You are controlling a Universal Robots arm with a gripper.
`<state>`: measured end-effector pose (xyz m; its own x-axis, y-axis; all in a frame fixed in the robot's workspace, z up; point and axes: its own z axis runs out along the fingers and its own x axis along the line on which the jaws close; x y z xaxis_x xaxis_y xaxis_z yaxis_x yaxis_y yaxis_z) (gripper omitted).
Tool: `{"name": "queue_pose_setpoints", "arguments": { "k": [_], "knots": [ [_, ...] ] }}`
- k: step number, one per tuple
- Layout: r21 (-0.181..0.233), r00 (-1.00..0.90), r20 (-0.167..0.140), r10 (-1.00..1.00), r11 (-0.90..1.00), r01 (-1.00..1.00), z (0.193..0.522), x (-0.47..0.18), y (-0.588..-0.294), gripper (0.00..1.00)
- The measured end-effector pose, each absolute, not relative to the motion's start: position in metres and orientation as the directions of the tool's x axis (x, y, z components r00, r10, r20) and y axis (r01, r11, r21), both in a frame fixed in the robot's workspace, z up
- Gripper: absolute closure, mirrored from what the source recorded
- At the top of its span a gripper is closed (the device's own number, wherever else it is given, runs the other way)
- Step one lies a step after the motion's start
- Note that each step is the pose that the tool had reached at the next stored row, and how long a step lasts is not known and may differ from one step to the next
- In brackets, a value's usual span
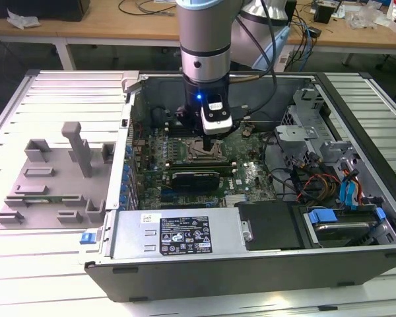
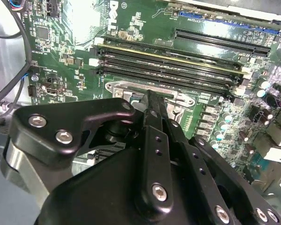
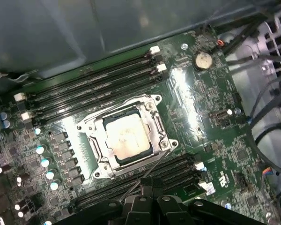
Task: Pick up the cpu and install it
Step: 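Install the second cpu locking lever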
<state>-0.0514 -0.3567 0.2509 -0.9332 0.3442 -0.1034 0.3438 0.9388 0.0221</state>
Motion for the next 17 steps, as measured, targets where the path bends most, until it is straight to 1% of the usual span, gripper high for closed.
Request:
{"name": "queue_pose_setpoints", "arguments": {
  "k": [10, 17],
  "knots": [
    [0.022, -0.937, -0.103, 0.333, 0.943, 0.332, 0.248, -0.052, -0.357, 0.89],
    [0.022, -0.940, -0.103, 0.325, 0.946, 0.324, 0.245, -0.065, -0.357, 0.89]
  ]
}}
